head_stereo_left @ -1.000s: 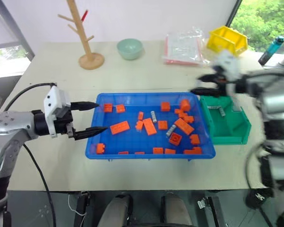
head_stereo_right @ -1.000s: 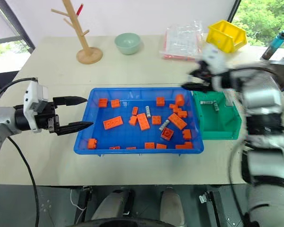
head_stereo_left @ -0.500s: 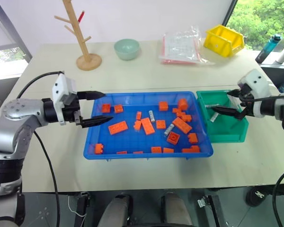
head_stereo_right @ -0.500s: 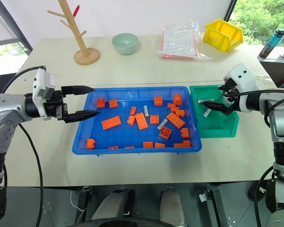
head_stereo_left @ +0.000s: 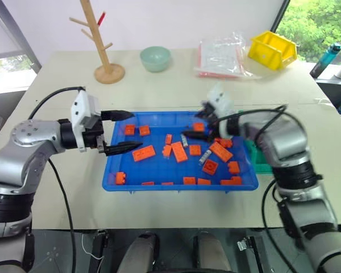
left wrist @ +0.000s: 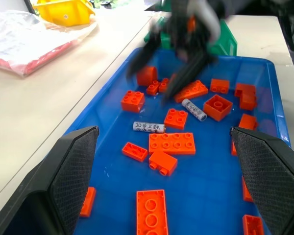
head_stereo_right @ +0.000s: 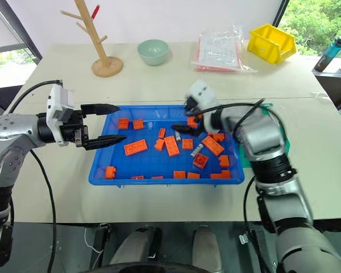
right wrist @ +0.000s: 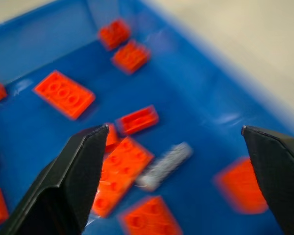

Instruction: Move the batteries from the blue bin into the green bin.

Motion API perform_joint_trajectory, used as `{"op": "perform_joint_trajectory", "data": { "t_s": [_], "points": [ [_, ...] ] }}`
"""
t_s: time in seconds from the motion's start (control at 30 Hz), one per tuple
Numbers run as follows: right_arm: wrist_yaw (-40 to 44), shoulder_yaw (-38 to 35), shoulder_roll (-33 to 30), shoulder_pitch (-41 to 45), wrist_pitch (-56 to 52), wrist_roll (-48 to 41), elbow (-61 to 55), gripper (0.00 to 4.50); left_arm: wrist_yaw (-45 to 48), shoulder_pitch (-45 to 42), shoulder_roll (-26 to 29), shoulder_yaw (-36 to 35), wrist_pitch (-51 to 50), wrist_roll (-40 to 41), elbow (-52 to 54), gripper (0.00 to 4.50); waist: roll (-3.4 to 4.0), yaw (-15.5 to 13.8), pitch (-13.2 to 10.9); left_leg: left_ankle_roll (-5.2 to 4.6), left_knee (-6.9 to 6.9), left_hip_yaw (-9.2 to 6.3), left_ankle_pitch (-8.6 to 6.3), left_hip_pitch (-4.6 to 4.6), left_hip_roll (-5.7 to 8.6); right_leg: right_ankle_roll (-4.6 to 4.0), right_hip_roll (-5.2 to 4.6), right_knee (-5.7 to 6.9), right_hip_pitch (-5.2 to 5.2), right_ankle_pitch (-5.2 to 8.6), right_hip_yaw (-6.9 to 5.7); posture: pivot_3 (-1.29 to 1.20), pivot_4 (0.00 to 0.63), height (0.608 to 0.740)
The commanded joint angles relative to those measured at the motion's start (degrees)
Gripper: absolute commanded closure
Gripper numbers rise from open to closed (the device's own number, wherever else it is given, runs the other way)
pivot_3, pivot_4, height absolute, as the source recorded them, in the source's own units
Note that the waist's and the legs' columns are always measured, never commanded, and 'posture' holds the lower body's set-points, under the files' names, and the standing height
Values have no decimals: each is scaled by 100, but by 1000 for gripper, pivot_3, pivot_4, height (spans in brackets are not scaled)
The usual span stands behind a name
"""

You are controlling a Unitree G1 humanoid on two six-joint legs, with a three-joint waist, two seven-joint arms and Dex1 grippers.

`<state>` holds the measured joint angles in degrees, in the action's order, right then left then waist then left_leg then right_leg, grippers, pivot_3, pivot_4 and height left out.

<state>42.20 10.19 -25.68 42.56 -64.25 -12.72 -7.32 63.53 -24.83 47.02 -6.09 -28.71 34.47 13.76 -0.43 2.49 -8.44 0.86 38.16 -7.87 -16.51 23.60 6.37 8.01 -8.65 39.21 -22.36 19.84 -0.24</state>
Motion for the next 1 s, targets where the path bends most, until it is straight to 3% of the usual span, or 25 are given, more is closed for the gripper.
{"op": "perform_joint_trajectory", "data": {
  "t_s": [0.03, 0.47, 1.0],
  "points": [
    [-360, -166, 196, -68, -405, -156, -342, 40, -23, 68, 22, -108, 18, 53, 184, 0, 0, 11, 0, 0, -1, 0, 0, 0, -1, 0, 1, -1, -1, 0, 0, 0, 150, 726],
    [-838, -76, 592, 44, 104, -116, 771, 40, -144, 71, 9, -107, -44, 74, 301, 0, 0, 40, 0, 0, -2, 2, 0, -1, -4, 0, 3, 1, -2, 0, 0, 0, 150, 726],
    [-890, -384, 395, 160, 111, -311, 1059, 40, -147, 51, -72, -31, 40, 6, 264, 0, 0, 104, 0, 0, -2, 0, 0, -1, -5, 0, 5, 2, -2, 0, 0, 0, 150, 726]
  ]
}}
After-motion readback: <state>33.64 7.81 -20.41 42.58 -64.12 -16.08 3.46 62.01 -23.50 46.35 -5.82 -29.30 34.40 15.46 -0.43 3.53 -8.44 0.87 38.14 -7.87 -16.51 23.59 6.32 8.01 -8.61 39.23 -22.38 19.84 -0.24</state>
